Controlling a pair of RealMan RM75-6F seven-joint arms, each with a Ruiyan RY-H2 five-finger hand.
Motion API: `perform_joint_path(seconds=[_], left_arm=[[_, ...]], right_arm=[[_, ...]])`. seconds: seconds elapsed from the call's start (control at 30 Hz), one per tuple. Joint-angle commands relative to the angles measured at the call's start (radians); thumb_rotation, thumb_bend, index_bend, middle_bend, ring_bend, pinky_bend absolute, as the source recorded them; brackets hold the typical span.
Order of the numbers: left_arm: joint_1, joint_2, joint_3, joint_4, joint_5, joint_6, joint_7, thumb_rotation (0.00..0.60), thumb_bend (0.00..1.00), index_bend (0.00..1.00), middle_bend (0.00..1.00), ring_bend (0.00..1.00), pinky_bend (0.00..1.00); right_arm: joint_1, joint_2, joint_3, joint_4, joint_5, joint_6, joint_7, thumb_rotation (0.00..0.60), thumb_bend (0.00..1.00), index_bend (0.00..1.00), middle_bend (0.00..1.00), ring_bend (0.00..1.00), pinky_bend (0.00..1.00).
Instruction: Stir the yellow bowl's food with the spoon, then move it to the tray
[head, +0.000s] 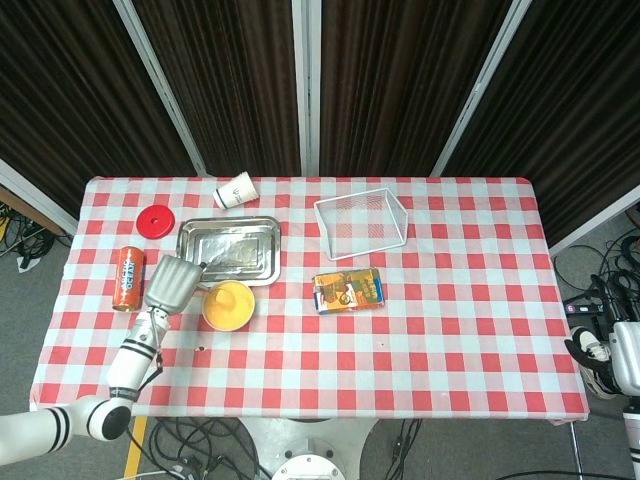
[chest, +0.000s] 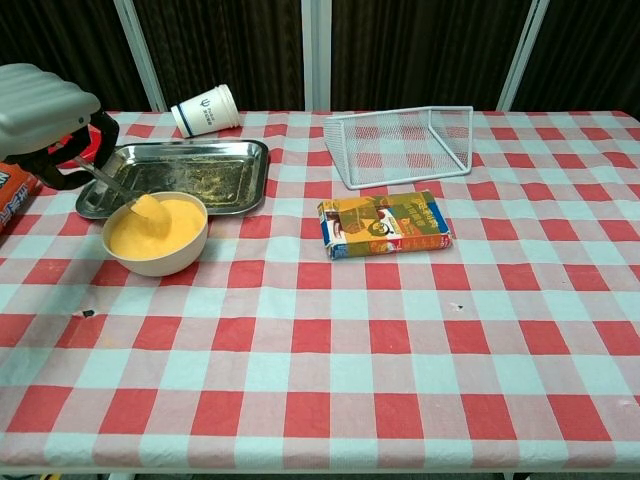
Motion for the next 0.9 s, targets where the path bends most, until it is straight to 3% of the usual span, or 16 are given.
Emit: perform_joint_path(seconds=[0.03,0.3,0.53,0.63,0.9], left_arm=[[-0.006,-0.034,0.047,0.071,0.095,0.062,0.128,0.600,0.41,0.66,0.91,0.89,0.90],[-0.012,-0.108,0.093,0.147,0.160,0.059,0.299,0.600,0.41,0.66,0.91,0.89,0.90],[-0.007,-0.138,0.100,0.146,0.180,0.043,0.339,0.600,0.41,0.66,0.91,0.89,0.90],[-0.003,-0.138,0.091,0.133,0.170,0.021,0.295,0.600,0.41,0.66,0.92,0.89,0.90],[0.029,-0.088,-0.001,0.044,0.042,-0.033,0.056,0.600,0.41,0.66,0.92,0.89,0.90]], right_arm=[[0.000,-0.001,-0.001,0.000,-0.001,0.000,0.000,0.600,0.11,0.06,0.24,0.09,0.24],[-0.005,0.002,-0.002,-0.006,-0.002,0.006,-0.006,0.600,0.11,0.06,0.24,0.10,0.24],[-0.005,0.001,-0.003,-0.008,-0.002,0.005,-0.008,0.600,0.11,0.06,0.24,0.10,0.24],[-0.004,0.001,-0.001,-0.009,-0.001,0.003,-0.009,0.600,0.11,0.06,0.24,0.10,0.24],[-0.003,0.000,0.000,-0.006,0.001,0.000,-0.007,0.600,0.11,0.06,0.24,0.10,0.24]])
